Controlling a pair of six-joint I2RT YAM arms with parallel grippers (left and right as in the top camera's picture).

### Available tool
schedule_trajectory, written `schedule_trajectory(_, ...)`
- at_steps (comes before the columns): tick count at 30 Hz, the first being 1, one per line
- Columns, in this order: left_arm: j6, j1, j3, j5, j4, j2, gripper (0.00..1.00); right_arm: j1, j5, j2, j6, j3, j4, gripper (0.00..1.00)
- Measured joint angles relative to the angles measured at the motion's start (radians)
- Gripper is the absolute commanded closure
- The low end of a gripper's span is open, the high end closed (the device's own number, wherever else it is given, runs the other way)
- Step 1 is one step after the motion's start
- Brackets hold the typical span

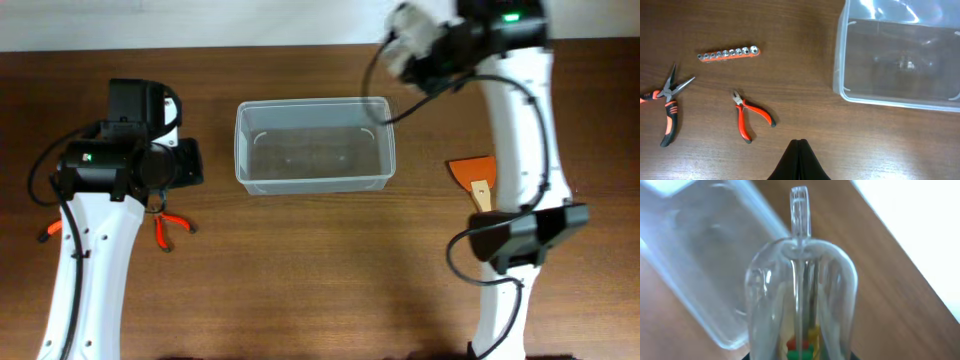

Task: Pack container
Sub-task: 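Lift the marker pack and carry it over the container, then lower the marker pack into the container with the right gripper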

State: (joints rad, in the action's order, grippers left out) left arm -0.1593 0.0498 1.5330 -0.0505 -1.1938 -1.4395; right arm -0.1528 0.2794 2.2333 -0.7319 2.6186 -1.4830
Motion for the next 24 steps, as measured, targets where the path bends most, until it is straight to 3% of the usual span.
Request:
schedule_trajectory(13, 0.0, -0.311, 0.15, 0.018, -0.017, 0.041, 0.98, -0.2, -0.027, -0.013, -0.004, -0.009, -0.074, 0.96)
schedule_trajectory(24, 0.003, -0.324, 0.151, 0.044, -0.018, 0.044, 0.98, -0.236, -0.028, -0.029, 0.053, -0.2, -0.126, 0.96)
